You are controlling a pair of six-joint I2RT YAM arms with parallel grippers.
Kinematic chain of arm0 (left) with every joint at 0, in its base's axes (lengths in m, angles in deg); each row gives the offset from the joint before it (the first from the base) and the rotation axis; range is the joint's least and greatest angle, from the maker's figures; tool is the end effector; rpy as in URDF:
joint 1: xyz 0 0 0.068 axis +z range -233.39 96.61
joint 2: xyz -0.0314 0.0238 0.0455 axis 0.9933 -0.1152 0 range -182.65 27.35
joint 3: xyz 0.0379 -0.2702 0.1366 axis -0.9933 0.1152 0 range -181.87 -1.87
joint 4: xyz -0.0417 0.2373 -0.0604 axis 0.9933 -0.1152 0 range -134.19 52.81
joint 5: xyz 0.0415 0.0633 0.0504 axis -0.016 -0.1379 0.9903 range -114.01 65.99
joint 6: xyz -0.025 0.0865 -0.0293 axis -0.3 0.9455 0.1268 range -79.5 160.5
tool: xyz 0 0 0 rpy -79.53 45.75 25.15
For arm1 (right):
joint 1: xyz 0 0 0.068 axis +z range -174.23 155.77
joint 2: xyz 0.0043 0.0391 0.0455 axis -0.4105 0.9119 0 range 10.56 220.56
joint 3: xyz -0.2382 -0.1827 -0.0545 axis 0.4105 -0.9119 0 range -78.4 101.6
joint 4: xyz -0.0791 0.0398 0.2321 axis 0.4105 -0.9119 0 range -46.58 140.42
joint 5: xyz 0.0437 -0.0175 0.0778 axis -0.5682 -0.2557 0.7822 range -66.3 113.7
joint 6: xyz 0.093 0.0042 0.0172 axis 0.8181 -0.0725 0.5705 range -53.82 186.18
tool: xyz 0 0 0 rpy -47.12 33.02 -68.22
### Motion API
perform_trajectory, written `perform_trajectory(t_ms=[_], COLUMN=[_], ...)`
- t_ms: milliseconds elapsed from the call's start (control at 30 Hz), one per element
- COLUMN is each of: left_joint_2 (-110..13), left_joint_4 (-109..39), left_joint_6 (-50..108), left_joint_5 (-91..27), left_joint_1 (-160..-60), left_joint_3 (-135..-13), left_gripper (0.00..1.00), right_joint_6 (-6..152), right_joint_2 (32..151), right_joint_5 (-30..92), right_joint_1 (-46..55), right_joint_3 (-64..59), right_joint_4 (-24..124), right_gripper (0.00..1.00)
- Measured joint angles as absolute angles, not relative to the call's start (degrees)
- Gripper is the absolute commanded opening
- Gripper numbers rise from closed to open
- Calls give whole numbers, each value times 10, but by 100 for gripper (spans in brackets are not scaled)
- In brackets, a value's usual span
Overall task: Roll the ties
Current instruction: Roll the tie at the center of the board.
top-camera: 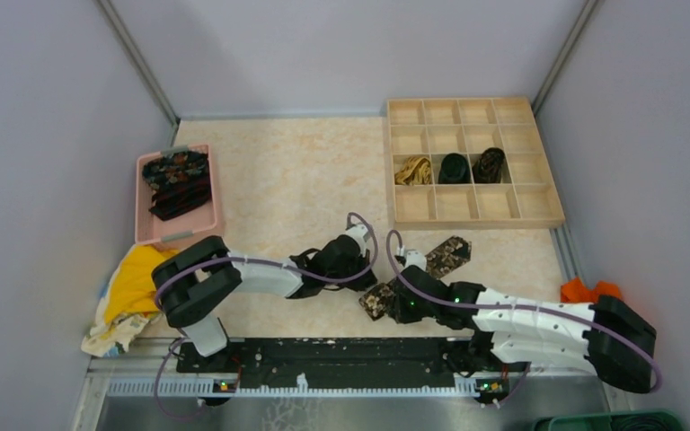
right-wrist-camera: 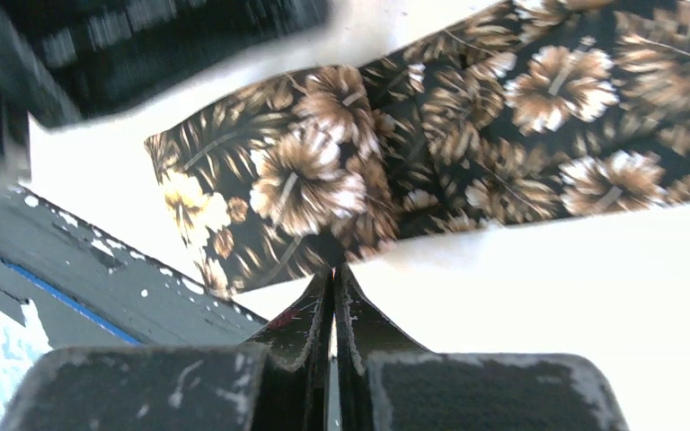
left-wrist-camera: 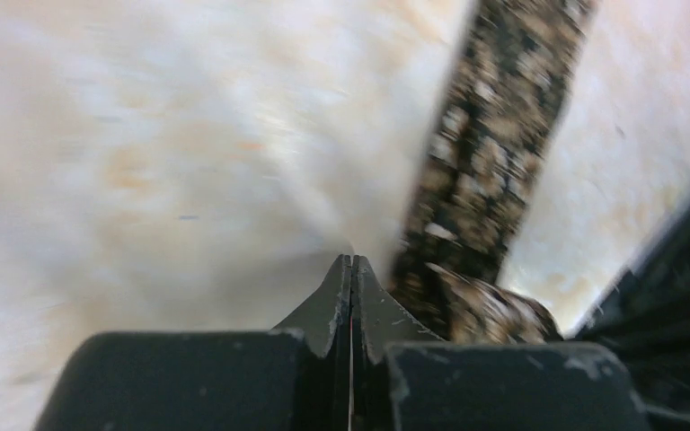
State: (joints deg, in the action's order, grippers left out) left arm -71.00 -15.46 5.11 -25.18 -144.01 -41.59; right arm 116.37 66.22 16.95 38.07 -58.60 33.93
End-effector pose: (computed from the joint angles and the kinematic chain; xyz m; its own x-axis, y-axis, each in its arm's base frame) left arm 0.1762 -0.3166 0.1458 -0.7493 0.1506 -0.6449 0.5462 0.6912 -0.4732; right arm 0.0888 0.1475 0.1463 -0.8854 -0.0455 -0.4626 -0.2589 0.8747 0.4096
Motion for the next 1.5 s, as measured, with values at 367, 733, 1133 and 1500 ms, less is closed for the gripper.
perform_trajectory(t_ms=[367, 733, 1133, 1500], left_joint_2=[-428, -90, -61, -64], left_joint_4=[-370, -522, -583, -574], left_joint_6=[-88, -124, -117, -99], left_joint_5=[-3, 181, 221, 222], left_joint_1=[-1297, -1303, -1303, -1303], left_joint_3=[-340, -310, -301, -297], left_gripper=[0, 0, 0, 0], right_joint_6=[1152, 1102, 1027, 1040], right_joint_2=[648, 994, 1058, 1062], right_joint_5=[33, -144, -148, -123], right_joint_1=[475, 593, 596, 573], right_joint_3=[-426, -179, -165, -220], right_joint_4=[115, 0, 28, 50], right_gripper=[4, 65, 69, 69])
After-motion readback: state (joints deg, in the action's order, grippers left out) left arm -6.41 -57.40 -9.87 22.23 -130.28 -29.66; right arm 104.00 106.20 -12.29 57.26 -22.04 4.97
